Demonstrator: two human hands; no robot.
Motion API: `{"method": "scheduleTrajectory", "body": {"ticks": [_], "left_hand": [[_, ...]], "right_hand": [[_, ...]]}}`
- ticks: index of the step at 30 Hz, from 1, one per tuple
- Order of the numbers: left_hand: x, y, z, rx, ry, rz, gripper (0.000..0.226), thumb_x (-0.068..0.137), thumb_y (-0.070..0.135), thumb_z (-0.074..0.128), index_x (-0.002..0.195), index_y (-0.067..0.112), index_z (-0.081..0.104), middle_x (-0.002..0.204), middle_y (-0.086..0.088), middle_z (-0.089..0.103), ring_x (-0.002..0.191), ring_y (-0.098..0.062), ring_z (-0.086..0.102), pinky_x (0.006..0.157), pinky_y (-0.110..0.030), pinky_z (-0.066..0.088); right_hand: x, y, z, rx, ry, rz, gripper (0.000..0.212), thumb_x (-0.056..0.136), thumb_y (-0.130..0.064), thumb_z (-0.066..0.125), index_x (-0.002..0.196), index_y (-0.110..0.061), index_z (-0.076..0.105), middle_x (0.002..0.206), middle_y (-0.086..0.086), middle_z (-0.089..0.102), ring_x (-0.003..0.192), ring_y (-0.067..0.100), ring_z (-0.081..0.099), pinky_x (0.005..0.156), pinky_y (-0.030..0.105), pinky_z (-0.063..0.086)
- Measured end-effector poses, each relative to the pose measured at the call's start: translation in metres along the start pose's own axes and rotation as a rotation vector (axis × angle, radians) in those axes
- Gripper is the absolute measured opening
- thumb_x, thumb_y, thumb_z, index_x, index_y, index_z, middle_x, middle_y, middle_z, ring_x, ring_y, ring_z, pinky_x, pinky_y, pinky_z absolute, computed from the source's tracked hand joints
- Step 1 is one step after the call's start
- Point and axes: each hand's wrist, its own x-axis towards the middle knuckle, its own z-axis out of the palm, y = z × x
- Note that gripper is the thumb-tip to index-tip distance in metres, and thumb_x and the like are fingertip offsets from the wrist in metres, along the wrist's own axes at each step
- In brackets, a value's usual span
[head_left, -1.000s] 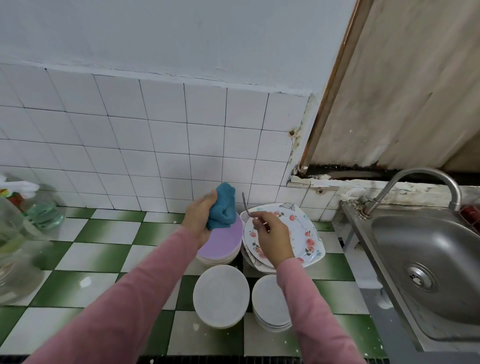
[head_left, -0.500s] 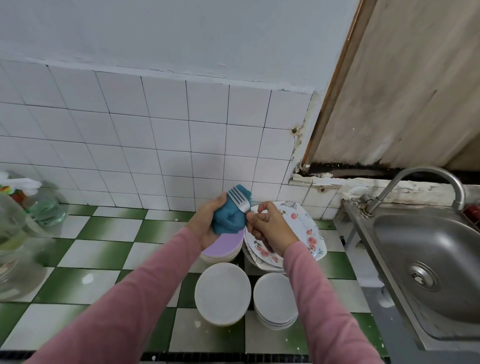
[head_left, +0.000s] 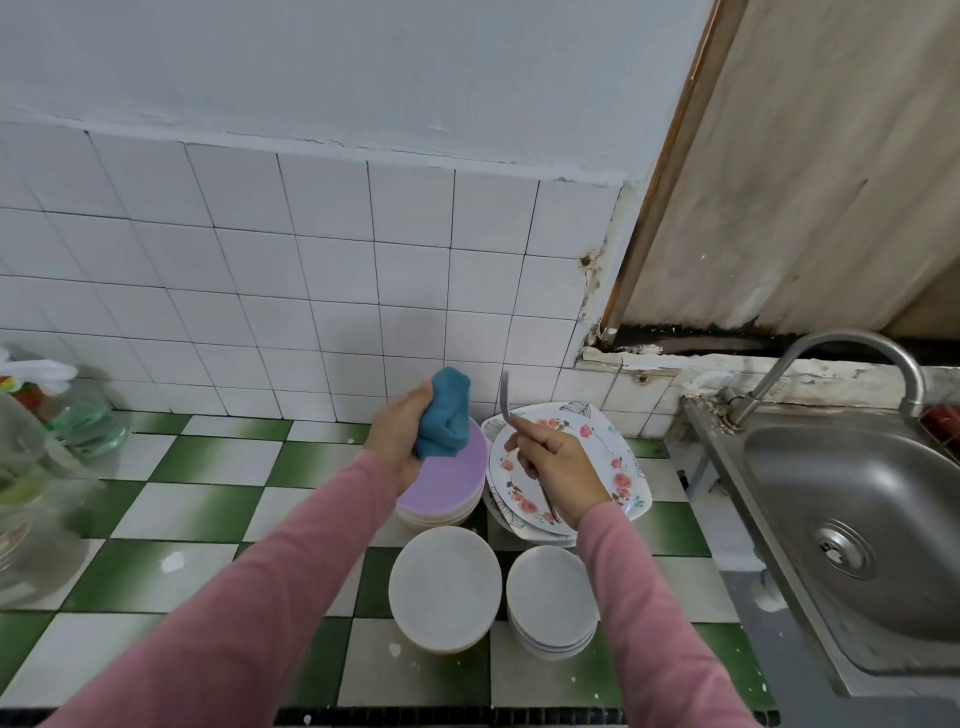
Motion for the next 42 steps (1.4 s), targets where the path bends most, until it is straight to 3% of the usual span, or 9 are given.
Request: {"method": "scheduleTrajectory", "body": {"ticks": [4,8,14,21,25,28,33,38,42], "left_hand": [[-0.009,-0.013,0.008,0.055,-0.021,-0.024,0.039,0.099,0.030,0.054,0.124,0.000,0.059,0.110,-0.019,0.067,0.092,-0.024,0.064,0.070,-0.032,0.055],[-0.018,-0.016,0.011,-0.093,-0.090,-0.112,0.029,0.101,0.029,0.050,0.114,0.007,0.064,0.104,-0.015,0.070,0.094,-0.024,0.066,0.080,-0.035,0.056],[-0.018,0.001,0.000,-0.210,-0.042,-0.076,0.029,0.098,0.031,0.055,0.104,0.004,0.063,0.089,-0.011,0.071,0.090,-0.022,0.065,0.087,-0.034,0.053],[-0.019,-0.007,0.000,-0.127,-0.107,-0.094,0.029,0.099,0.032,0.053,0.102,0.004,0.062,0.092,-0.008,0.070,0.089,-0.019,0.066,0.069,-0.028,0.057],[-0.022,-0.027,0.011,-0.108,-0.219,-0.189,0.040,0.102,0.027,0.049,0.125,-0.005,0.053,0.081,-0.004,0.068,0.080,-0.013,0.063,0.093,-0.024,0.048],[-0.028,-0.043,0.030,-0.084,-0.311,-0.217,0.060,0.086,0.014,0.070,0.134,-0.012,0.046,0.063,-0.001,0.067,0.060,-0.010,0.065,0.063,-0.016,0.054],[-0.039,-0.074,0.082,0.004,-0.445,-0.251,0.059,0.078,0.014,0.076,0.132,0.003,0.056,0.122,-0.017,0.066,0.104,-0.029,0.066,0.071,-0.032,0.061],[-0.068,-0.121,0.141,0.073,-0.519,-0.272,0.023,0.088,0.002,0.065,0.111,0.006,0.065,0.104,-0.012,0.069,0.087,-0.022,0.069,0.068,-0.032,0.060],[-0.096,-0.159,0.195,0.187,-0.580,-0.279,0.035,0.086,0.003,0.068,0.121,0.003,0.062,0.109,-0.017,0.068,0.091,-0.026,0.068,0.077,-0.038,0.059]], "right_hand": [[0.000,-0.005,0.021,-0.296,0.115,-0.263,0.041,0.101,0.000,0.049,0.135,-0.020,0.061,0.087,-0.014,0.055,0.080,-0.002,0.052,0.084,0.014,0.043],[-0.004,-0.006,0.030,-0.468,0.105,-0.427,0.042,0.101,0.000,0.049,0.138,-0.017,0.057,0.091,-0.024,0.044,0.088,-0.021,0.047,0.080,-0.001,0.032],[-0.008,0.014,0.019,-0.634,0.079,-0.328,0.044,0.101,0.000,0.045,0.136,-0.020,0.061,0.096,-0.001,0.055,0.094,0.019,0.054,0.089,0.027,0.045],[-0.029,0.016,0.012,0.080,0.346,0.045,0.035,0.091,-0.004,0.068,0.122,-0.020,0.064,0.089,0.003,0.072,0.089,0.017,0.069,0.078,0.017,0.054],[-0.045,0.009,-0.007,0.375,0.410,0.162,0.028,0.083,-0.008,0.077,0.111,-0.010,0.070,0.101,0.009,0.076,0.091,0.020,0.069,0.081,0.032,0.055],[-0.064,0.004,-0.027,0.481,0.453,0.147,0.015,0.086,-0.006,0.074,0.098,-0.012,0.070,0.089,0.002,0.074,0.072,0.011,0.064,0.067,0.026,0.050],[-0.103,0.006,-0.073,0.345,0.608,0.040,0.013,0.088,-0.004,0.071,0.086,-0.016,0.066,0.083,0.003,0.070,0.068,0.011,0.062,0.057,0.018,0.048],[-0.153,0.015,-0.129,0.217,0.749,-0.033,0.013,0.088,-0.004,0.072,0.085,-0.015,0.065,0.080,0.005,0.065,0.074,0.017,0.064,0.061,0.023,0.047],[-0.191,0.023,-0.192,0.197,0.805,-0.055,0.013,0.089,-0.004,0.072,0.083,-0.014,0.064,0.076,0.004,0.065,0.069,0.013,0.065,0.063,0.027,0.049]]}}
